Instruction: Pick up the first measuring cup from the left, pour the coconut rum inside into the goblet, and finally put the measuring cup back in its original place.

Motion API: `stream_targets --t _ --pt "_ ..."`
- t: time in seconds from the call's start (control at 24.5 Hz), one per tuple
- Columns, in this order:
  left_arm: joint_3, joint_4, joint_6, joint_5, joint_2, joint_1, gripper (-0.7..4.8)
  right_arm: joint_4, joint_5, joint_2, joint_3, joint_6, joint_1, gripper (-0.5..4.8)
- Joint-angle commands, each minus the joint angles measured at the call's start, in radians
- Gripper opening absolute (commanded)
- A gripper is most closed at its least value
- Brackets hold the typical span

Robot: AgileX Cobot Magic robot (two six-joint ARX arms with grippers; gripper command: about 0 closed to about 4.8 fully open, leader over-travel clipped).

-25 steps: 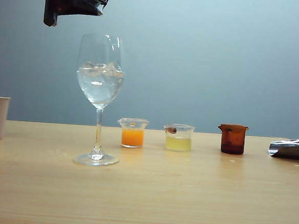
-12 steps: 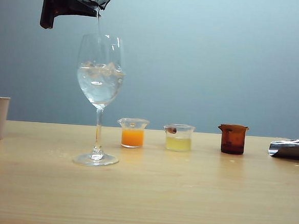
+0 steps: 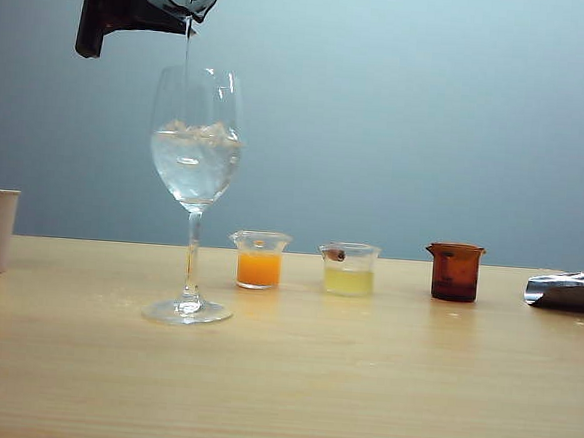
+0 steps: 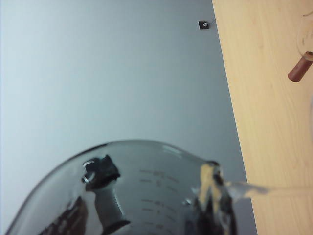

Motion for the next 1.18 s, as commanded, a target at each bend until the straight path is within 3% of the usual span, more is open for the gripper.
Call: stream_targets --t 0.04,0.37,0.49,0.94,1.18 --pt "0.005 0.013 -0.001 0.007 -0.007 -0.003 1.78 0.007 -0.005 -0.002 0.003 -0.003 0.001 -0.05" --pt "0.005 0.006 -0.016 0.007 -0.007 -0.003 1.78 0.007 -0.005 -0.002 0.003 -0.003 0.001 -0.05" --pt "0.005 0.002 -0.063 0.006 -0.007 -0.003 1.78 0.007 -0.005 -0.002 0.003 -0.003 0.001 -0.05" --pt "0.005 0.005 -0.039 0.032 -0.007 -0.003 1.78 0.007 -0.006 -0.002 0.003 -0.003 0.001 -0.05" --pt "0.005 0.001 -0.174 0.032 -0.007 -0.003 1.78 0.007 -0.006 -0.002 0.003 -0.003 0.001 -0.05"
